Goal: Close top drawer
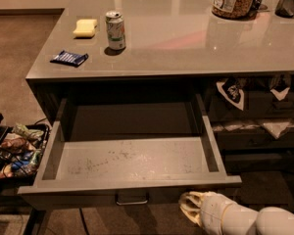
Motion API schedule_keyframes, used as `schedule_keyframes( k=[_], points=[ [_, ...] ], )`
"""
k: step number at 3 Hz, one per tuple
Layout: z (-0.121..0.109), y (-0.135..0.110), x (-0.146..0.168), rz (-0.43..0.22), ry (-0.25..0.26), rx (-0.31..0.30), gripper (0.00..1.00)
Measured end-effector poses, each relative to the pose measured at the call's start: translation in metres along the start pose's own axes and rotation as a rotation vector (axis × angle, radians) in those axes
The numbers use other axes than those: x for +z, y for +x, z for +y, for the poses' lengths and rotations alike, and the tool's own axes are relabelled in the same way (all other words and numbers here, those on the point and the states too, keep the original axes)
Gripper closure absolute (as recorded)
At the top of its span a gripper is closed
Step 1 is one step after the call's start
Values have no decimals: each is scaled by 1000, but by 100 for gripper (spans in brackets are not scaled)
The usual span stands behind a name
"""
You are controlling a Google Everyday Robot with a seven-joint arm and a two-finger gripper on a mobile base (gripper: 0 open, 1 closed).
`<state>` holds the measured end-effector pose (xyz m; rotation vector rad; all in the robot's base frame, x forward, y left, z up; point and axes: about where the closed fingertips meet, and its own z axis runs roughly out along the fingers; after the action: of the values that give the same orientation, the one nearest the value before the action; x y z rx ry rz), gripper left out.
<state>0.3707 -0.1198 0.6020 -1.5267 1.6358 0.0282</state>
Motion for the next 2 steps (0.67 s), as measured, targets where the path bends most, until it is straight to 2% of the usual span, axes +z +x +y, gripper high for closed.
schedule_keyframes(
  k=[2],
  points=[
    [-32,-4,30,-7,35,-11,100]
  ],
)
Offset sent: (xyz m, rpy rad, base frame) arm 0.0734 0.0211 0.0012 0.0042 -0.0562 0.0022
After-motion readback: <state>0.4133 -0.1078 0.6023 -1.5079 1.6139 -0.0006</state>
